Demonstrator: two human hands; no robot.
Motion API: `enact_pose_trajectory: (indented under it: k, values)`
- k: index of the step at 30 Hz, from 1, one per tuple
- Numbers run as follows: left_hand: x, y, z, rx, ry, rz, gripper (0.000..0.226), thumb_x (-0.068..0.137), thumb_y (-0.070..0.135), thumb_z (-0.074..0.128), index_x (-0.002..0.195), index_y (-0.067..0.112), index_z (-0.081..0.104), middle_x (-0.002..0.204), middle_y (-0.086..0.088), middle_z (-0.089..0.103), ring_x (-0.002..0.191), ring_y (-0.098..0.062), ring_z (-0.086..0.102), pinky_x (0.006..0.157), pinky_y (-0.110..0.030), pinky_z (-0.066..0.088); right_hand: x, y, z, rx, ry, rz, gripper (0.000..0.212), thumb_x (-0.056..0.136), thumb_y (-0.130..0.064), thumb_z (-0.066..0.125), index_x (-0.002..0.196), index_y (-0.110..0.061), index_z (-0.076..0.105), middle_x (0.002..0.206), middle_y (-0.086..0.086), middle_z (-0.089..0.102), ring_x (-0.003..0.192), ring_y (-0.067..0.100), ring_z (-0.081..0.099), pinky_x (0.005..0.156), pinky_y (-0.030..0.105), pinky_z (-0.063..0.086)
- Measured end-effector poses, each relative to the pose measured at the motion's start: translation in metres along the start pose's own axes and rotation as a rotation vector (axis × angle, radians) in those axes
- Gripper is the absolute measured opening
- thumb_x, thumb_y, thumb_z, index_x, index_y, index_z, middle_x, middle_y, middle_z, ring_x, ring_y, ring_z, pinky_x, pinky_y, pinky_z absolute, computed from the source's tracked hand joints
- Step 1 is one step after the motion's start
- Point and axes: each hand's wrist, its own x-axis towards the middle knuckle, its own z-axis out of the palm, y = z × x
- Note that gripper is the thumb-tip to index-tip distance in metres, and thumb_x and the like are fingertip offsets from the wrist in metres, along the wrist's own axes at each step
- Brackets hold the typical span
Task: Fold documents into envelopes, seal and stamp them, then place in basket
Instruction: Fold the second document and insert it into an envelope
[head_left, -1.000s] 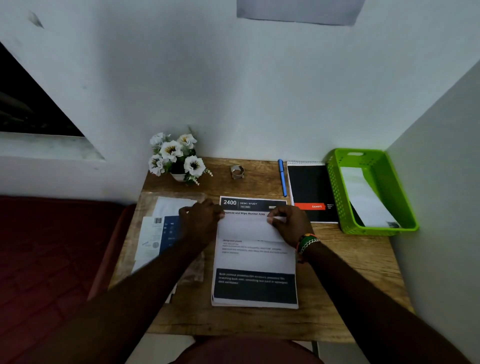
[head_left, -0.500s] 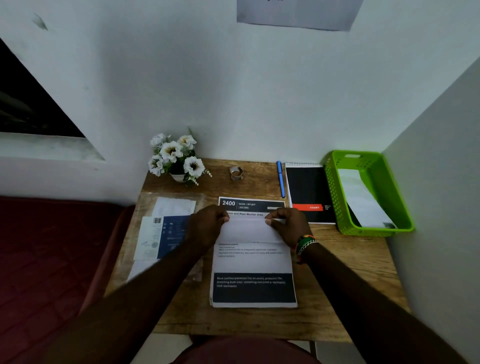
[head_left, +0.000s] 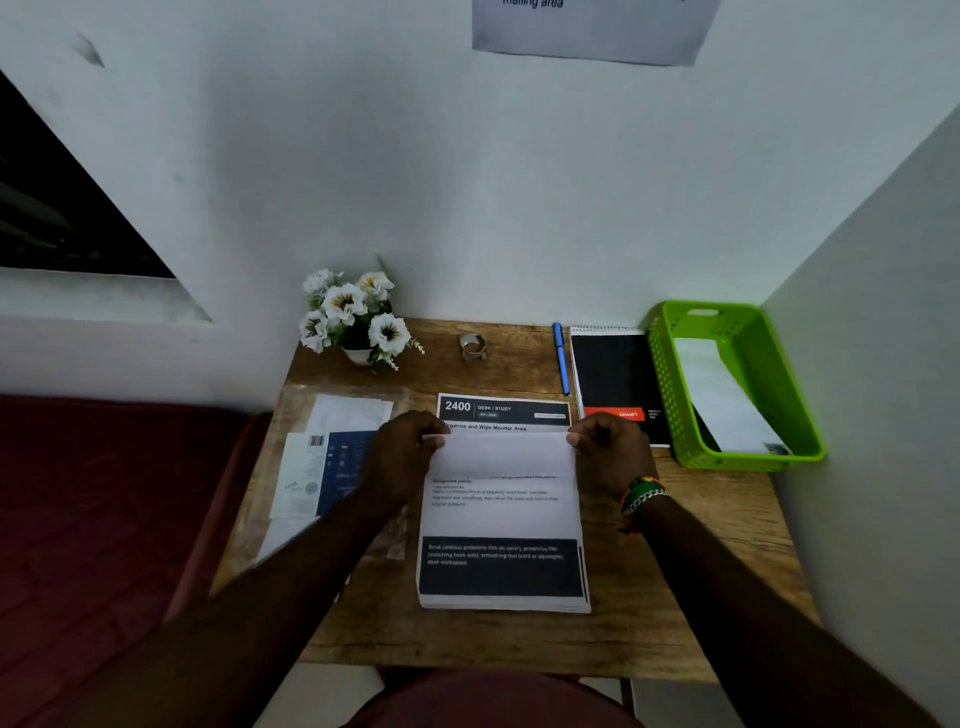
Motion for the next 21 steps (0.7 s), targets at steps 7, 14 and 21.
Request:
enact_pose_trajectory:
  k: [7,14,21]
  values:
    - [-0.012,0.011,-0.007,0.034,0.087,0.122,0.011,0.090,0.016,0.070,0.099,0.023,0.071,0.101,0.010,0.067,0.093,-0.003,0.059,0.082,-0.017,0.046,-0.021,0.001,-0.011,0.095,0.103,-0.114,0.006,0.085,-0.012,0.075,0.085,-0.016,0.071,0.084,-0.006,0.072,0.081,0.009,0.066,0.073,0.025,0.052]
    - [-0.041,-0.007,0.009,0.092,0.000,0.115,0.018,0.090,0.014,0.070,0.108,0.017,0.069,0.114,-0.002,0.069,0.103,-0.011,0.061,0.086,-0.014,0.042,-0.044,0.023,-0.006,-0.052,0.044,-0.134,0.010,0.087,-0.019,0.073,0.095,-0.024,0.072,0.093,-0.012,0.071,0.088,0.003,0.066,0.079,0.023,0.053]
    - [-0.053,-0.018,0.019,0.212,-0.101,0.175,0.021,0.085,0.031,0.075,0.104,0.026,0.066,0.114,0.009,0.066,0.101,-0.001,0.056,0.083,-0.010,0.043,-0.057,0.043,-0.001,-0.183,-0.008,-0.122,0.013,0.088,-0.024,0.073,0.101,-0.027,0.074,0.100,-0.011,0.073,0.089,0.004,0.065,0.082,0.024,0.054]
